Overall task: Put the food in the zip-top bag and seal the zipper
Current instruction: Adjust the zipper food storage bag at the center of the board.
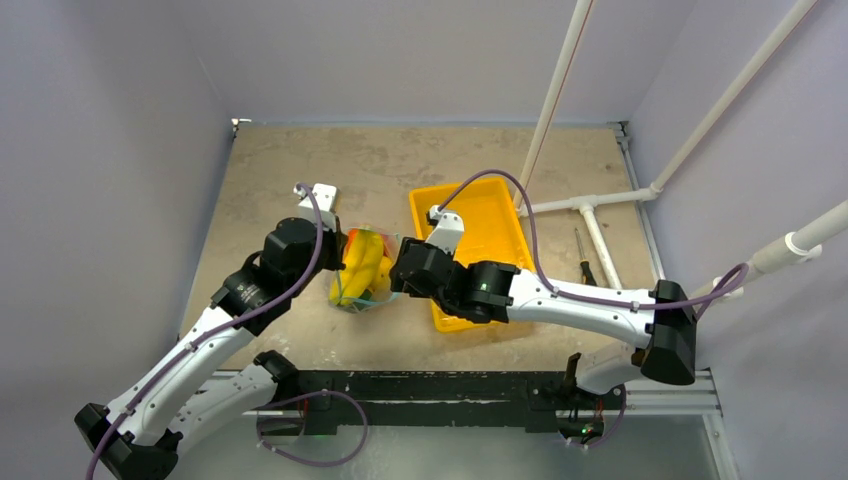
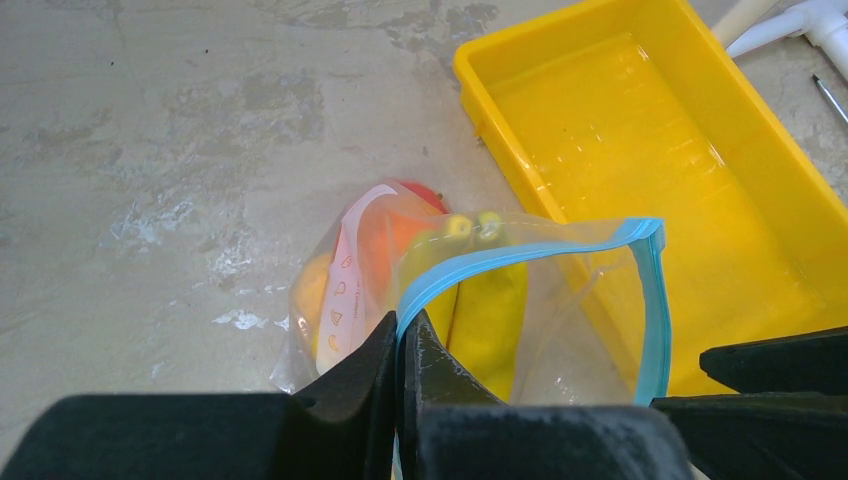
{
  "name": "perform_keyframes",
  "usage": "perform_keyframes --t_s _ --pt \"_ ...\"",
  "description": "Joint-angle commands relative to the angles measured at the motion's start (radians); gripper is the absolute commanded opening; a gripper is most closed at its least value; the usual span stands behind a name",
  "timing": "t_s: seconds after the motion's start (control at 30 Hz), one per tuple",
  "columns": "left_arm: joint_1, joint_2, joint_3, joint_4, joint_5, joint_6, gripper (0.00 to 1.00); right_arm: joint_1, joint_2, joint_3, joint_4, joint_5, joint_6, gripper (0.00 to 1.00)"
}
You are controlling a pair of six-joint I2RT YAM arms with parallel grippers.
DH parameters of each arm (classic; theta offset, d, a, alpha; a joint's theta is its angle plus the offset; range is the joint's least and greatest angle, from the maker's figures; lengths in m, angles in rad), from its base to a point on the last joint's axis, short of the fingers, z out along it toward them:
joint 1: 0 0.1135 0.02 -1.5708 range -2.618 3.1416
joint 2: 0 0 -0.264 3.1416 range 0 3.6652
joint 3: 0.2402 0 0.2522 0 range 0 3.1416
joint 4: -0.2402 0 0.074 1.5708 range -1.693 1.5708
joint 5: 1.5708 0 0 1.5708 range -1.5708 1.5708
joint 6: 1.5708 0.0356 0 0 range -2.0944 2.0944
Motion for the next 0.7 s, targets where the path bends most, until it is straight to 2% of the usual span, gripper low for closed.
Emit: perform_keyframes --t_s 0.0,0.3,0.47,0.53,0.67 --pt "0.006 0.001 0.025 0.05 -0.002 0.005 0.0 -0.008 -0.019 -0.022 0.074 -0.023 0.028 0.59" --pt "0.006 0.002 0.025 0.048 -0.002 0.005 0.0 -0.033 0.06 -0.014 0.141 -0.018 -0.008 0.54" --pt "0.006 0.002 0.026 0.049 -0.003 0.005 0.0 -0.053 0.107 0.001 0.152 -0.004 -0.021 0.47" --pt "0.006 0.0 0.026 0.048 -0.004 0.005 0.0 -0.061 0.115 0.001 0.162 -0.004 -0.028 0.38" --pt "0.007 0.0 0.025 0.048 -0.004 0.006 0.0 -0.065 0.11 0.008 0.176 -0.001 -0.035 0.04"
